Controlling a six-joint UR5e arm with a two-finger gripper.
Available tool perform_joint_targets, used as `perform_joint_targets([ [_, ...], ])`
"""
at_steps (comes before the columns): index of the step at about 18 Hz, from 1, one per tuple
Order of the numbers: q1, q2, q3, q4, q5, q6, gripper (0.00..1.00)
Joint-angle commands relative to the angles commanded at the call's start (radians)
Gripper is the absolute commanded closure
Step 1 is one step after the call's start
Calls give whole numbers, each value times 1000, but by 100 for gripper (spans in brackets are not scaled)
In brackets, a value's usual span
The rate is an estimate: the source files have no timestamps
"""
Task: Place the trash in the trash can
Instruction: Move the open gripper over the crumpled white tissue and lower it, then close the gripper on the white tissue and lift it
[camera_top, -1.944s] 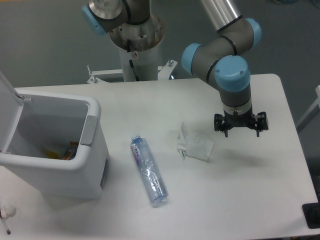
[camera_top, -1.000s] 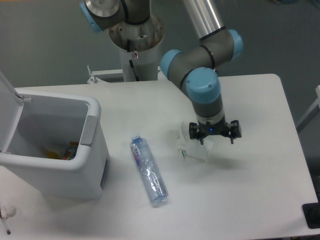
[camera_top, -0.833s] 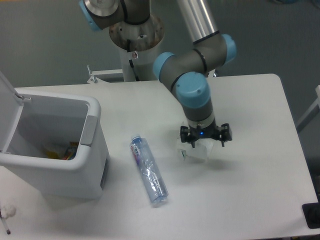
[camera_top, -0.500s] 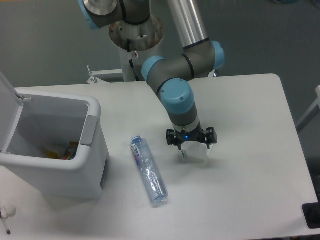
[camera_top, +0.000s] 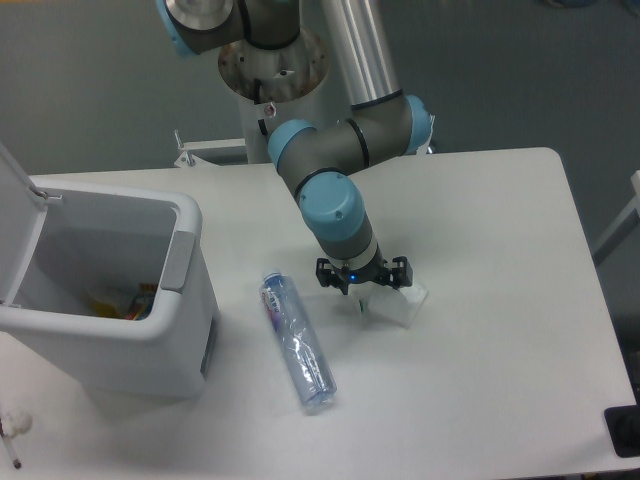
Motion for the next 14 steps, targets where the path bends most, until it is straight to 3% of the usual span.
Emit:
perform_joint_targets([
  [3,21,-5,37,0,-28,-57,99],
  [10,89,-2,54,0,-48,-57,100],
  [14,141,12,112,-2,-155,-77,100],
])
